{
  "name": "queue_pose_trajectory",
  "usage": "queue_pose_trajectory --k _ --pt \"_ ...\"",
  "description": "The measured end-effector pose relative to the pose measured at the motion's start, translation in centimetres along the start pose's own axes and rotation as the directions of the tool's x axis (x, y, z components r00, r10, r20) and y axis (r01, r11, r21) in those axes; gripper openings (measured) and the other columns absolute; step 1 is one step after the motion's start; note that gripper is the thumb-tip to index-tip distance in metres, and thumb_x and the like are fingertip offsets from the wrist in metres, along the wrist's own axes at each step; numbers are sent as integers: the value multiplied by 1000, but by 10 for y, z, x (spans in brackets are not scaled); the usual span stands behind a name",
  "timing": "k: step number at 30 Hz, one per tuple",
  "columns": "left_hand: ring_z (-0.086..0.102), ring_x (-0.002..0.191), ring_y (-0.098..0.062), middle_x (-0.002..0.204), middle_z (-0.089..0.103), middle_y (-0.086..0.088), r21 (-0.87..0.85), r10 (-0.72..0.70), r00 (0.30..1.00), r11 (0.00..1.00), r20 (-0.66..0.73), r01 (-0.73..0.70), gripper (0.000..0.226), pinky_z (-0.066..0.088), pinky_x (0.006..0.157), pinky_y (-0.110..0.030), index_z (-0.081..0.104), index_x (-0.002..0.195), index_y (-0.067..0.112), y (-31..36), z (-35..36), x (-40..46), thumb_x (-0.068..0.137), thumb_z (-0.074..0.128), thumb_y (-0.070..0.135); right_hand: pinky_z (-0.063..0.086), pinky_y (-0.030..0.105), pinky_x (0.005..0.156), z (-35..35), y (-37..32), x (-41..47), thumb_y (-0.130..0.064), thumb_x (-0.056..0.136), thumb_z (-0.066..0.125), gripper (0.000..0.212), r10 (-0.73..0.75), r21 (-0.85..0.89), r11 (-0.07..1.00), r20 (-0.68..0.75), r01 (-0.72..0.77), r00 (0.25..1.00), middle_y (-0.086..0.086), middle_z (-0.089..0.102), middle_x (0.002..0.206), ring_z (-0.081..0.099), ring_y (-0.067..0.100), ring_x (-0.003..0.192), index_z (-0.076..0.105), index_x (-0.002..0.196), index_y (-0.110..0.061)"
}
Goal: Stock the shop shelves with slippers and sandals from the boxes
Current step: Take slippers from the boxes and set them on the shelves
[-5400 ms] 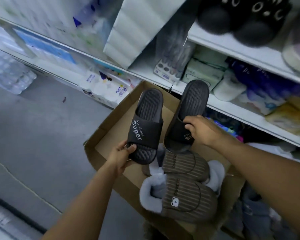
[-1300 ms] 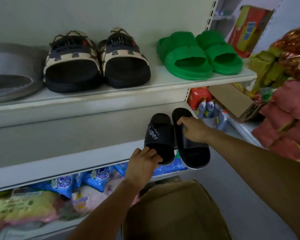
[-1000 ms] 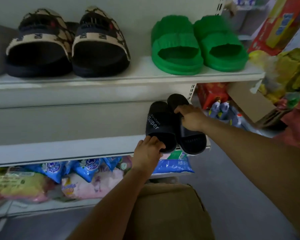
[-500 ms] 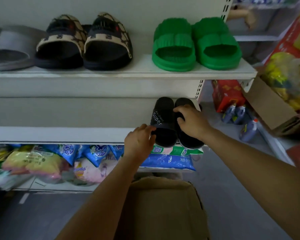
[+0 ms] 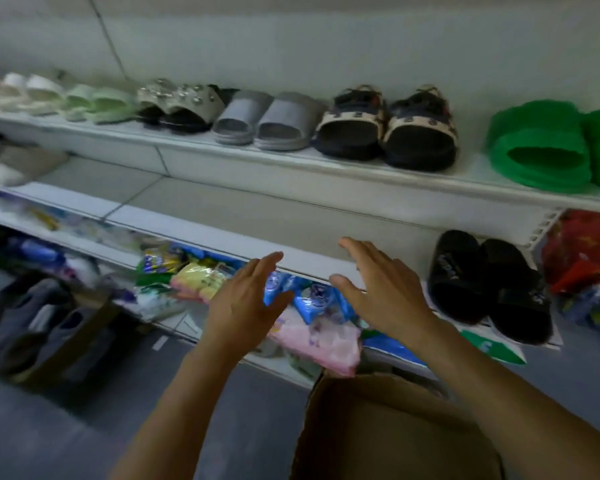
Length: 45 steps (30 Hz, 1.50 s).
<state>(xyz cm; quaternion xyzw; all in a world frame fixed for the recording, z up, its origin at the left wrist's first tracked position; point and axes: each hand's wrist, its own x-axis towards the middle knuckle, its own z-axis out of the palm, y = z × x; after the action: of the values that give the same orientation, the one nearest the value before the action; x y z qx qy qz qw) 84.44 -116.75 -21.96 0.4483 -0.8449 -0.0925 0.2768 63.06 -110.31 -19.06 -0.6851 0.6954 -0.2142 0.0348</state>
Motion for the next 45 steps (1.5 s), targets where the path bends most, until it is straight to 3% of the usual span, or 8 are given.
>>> queue_pose_trajectory --k 4,9,15,20,26,31,45 --pt "61 106 -20 121 58 2 70 -42 993 996 -107 50 48 50 81 -31 54 130 27 -74 -74 -39 85 65 41 40 36 91 29 -93 24 -47 95 46 56 -95 25 995 -5 95 995 -4 50 135 53 23 116 27 145 -29" --pt "59 102 -16 122 55 7 115 -106 967 984 -232 135 37 51 81 -30 59 122 25 -181 -170 -94 87 61 38 38 37 93 82 -213 55 -40 93 52 52 -155 91 983 -42 159 987 -5 47 137 46 22 121 37 141 -29" --pt "58 104 -18 118 55 3 194 -217 937 942 -275 275 38 53 81 -37 59 123 22 -313 -269 -157 86 68 29 42 36 89 157 -353 95 -36 87 59 51 -235 185 952 -67 243 970 -7 49 133 50 21 119 40 134 -35" --pt "55 101 -12 116 56 4 200 -323 898 899 -298 389 35 50 81 -28 59 121 22 -400 -330 -195 87 65 29 43 32 89 213 -458 132 -35 88 59 42 -316 214 924 -36 316 948 -5 51 131 50 19 118 50 129 -29" --pt "58 94 -17 106 60 1 206 -431 863 849 -263 487 33 48 79 -29 61 119 18 -509 -384 -211 88 66 24 44 33 85 273 -565 201 -33 89 57 35 -453 234 873 63 428 889 -5 53 124 52 20 113 54 123 -28" --pt "58 92 -12 105 60 5 256 -491 831 795 -263 550 36 50 77 -29 57 124 24 -610 -434 -193 89 64 28 47 33 80 321 -649 279 -39 91 52 39 -503 234 857 192 458 843 -11 59 118 59 18 102 42 129 -38" --pt "56 80 -1 110 56 11 6 -752 619 635 -228 773 36 43 73 -21 57 125 27 -904 -503 -150 90 62 31 51 39 76 495 -882 495 -39 94 50 39 -561 334 826 417 454 715 -12 59 106 58 16 93 43 132 -34"
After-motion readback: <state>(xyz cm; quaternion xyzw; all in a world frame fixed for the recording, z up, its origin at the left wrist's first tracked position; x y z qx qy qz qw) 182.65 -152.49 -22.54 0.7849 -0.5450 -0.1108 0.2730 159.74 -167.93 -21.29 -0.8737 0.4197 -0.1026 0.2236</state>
